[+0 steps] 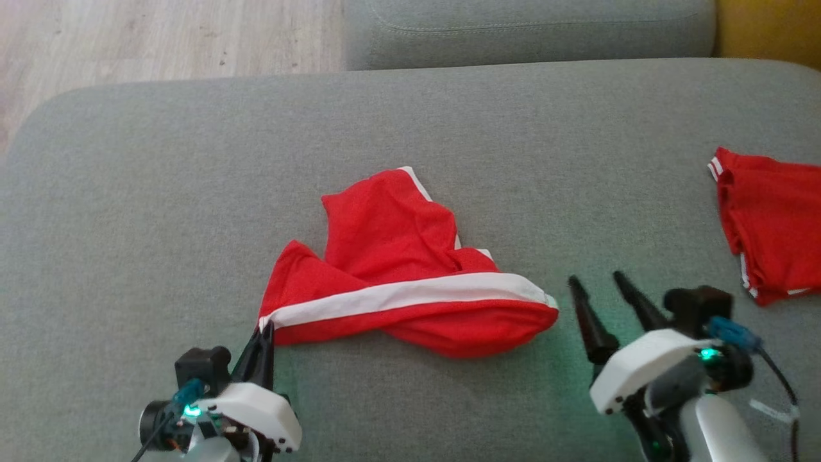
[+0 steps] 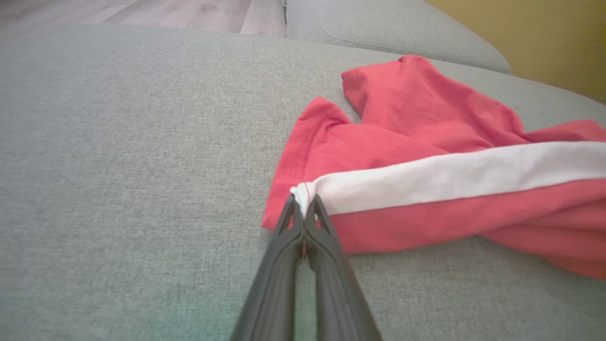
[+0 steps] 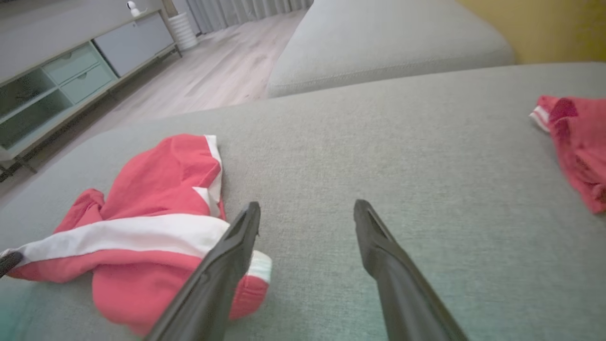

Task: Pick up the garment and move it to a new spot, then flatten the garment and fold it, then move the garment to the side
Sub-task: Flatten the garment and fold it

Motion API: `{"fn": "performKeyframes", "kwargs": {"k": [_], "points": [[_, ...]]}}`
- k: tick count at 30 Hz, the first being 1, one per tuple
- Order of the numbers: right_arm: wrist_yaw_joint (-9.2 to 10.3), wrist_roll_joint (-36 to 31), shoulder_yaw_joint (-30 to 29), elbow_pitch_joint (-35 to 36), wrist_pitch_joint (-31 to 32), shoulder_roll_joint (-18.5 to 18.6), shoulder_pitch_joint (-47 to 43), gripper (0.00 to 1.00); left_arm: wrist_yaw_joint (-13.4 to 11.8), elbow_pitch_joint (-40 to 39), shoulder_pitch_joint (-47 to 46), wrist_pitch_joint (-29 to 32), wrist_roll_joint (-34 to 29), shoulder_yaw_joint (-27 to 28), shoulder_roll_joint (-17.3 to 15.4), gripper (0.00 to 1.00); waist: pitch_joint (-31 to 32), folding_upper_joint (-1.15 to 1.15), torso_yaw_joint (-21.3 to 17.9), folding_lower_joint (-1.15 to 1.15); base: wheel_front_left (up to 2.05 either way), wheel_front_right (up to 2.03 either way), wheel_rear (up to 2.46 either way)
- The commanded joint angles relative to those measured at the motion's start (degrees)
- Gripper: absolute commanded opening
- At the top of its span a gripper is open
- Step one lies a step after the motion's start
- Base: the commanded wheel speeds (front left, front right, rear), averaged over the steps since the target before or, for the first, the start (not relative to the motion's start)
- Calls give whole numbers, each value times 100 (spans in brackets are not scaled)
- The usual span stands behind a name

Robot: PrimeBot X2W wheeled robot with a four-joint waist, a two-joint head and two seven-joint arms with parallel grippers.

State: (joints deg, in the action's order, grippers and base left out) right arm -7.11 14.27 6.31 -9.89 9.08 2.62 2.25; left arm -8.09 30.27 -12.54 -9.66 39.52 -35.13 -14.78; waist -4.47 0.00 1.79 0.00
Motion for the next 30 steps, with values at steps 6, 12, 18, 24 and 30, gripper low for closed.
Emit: {"fn": "performKeyframes", "kwargs": {"k": [6,12,18,24,30], "points": [[-37,504,394,-195,756,54,525,100,-62,-215,-123,-82,63,201,-123,0,-28,0,84,0,0,0,0],[-37,1302,733,-511,1257,252,873,100,-86,-259,-145,-68,66,177,-124,0,-68,0,134,0,0,0,0],[-37,2017,1098,-627,1658,538,1031,100,-85,-282,-177,-62,60,132,-109,0,-76,0,183,0,0,0,0],[-37,2657,1368,-311,1812,797,942,100,-103,-286,-184,-69,62,106,-106,0,-67,0,206,0,0,0,0],[-37,3020,1696,54,1934,1047,901,79,-116,-308,-190,-81,78,107,-129,0,-75,0,187,0,0,0,0]]}}
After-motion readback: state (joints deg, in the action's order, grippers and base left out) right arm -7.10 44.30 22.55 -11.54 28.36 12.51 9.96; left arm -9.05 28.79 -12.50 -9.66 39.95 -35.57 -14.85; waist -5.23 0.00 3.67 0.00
